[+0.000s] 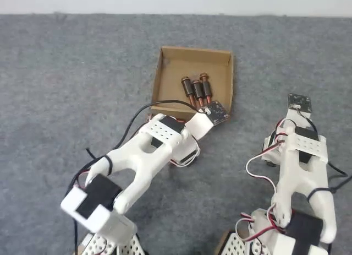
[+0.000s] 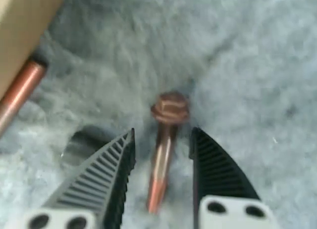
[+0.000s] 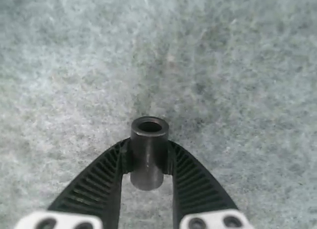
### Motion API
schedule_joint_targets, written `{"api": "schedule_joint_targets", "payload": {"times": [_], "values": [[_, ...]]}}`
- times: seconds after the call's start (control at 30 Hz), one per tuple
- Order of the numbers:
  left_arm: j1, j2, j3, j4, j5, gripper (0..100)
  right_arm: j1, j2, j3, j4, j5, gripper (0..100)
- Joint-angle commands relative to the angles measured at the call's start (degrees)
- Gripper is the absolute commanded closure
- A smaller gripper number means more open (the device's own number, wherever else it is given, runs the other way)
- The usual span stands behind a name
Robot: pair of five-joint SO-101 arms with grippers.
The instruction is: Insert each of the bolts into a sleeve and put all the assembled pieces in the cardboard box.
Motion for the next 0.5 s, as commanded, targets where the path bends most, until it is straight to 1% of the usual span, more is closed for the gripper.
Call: {"api": "schedule_joint_targets", "payload": {"times": [0.0, 0.1, 0.33, 0.47], "values": [[0.2, 1.1, -3.0, -3.7, 5.5, 83, 0.7, -2.9, -0.4, -0.7, 1.0, 99.2], [0.2, 2.5, -2.5, -3.6, 6.3, 85, 0.7, -2.9, -0.4, -0.7, 1.0, 99.2], [2.1, 3.8, -2.9, -3.6, 6.2, 98, 0.7, -2.9, -0.4, -0.7, 1.0, 99.2], [2.1, 3.6, -2.9, -3.5, 7.6, 99, 0.6, -2.9, -0.4, -0.7, 1.0, 99.2]]}}
